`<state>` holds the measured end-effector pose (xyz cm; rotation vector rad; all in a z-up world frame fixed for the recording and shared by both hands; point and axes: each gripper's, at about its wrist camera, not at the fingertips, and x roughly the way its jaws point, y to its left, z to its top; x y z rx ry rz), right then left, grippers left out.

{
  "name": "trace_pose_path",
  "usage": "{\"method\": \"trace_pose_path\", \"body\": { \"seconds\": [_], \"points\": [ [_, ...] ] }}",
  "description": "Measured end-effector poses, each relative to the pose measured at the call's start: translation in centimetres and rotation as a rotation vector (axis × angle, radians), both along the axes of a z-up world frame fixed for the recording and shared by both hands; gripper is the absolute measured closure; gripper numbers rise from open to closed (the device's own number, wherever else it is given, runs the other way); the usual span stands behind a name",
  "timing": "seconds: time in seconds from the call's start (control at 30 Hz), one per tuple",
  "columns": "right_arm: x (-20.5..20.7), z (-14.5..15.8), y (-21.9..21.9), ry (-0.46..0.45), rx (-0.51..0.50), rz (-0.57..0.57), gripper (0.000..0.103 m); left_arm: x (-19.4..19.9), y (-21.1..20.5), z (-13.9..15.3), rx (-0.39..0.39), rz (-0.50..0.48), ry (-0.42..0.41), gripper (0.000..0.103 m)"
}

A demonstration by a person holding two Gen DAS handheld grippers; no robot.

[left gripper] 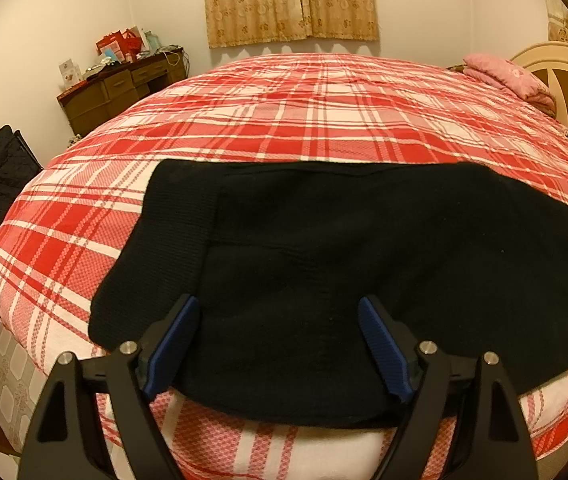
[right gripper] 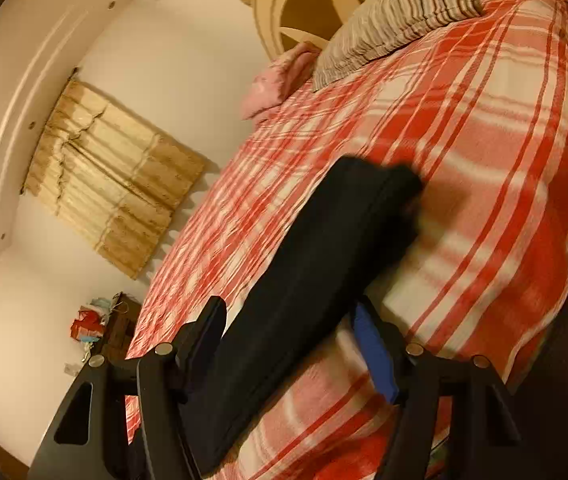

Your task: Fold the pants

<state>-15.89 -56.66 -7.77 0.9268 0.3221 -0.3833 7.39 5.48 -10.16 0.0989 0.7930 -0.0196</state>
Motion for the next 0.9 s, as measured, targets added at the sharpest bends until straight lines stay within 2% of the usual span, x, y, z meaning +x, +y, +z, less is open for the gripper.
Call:
{"method": "trace_pose_path", "body": {
  "seconds": [0.1,0.13,0.17,0.2,0.23,0.27,0.37,0.5,0.53,0.63,0.77,0.9],
  "points": [
    [1.1,-0.1,-0.7,0.009,-0.04,-0.009,0.038,0.0,0.0,0.0,-0.001,-0.002,0.002,0.018],
    [1.4,-0.2,-1.4,0.022,-0.045,-0.035,0.047,0.0,0.1,0.0,-0.003,-0.003,0.004,0.018],
    [1.4,-0.3,-1.9,0.037,-0.052,-0.065,0.06,0.1,0.1,0.0,-0.005,-0.002,0.005,0.018],
    [1.3,-0.6,-2.7,0.046,-0.048,-0.105,0.068,0.1,0.1,0.0,-0.005,-0.001,0.005,0.018],
    [1.0,-1.0,-3.1,0.037,-0.035,-0.118,0.088,0.1,0.1,0.0,-0.003,0.0,0.004,0.018],
    [1.1,-1.3,-3.3,0.027,-0.019,-0.109,0.096,0.1,0.1,0.0,-0.002,0.0,0.004,0.018],
    [1.5,-0.5,-3.1,0.066,-0.061,-0.081,0.098,0.1,0.0,0.0,-0.006,-0.003,0.001,0.018],
    [2.1,3.9,0.4,0.024,-0.217,0.008,0.098,-0.3,0.4,0.6,-0.04,-0.011,-0.023,0.018],
    [3.1,5.7,3.0,0.025,-0.3,0.079,0.098,-0.5,0.5,1.0,-0.047,-0.011,-0.036,0.018],
    [6.5,8.0,10.2,0.046,-0.459,0.277,0.098,-0.3,0.9,1.6,-0.052,-0.004,-0.05,0.018],
    [11.2,6.6,19.8,0.069,-0.581,0.523,0.098,-0.3,1.6,1.7,-0.091,0.005,-0.038,0.018],
    [15.4,1.2,29.9,0.164,-0.757,0.761,0.098,-0.3,2.1,1.4,-0.086,0.007,-0.036,0.018]
  ]
}}
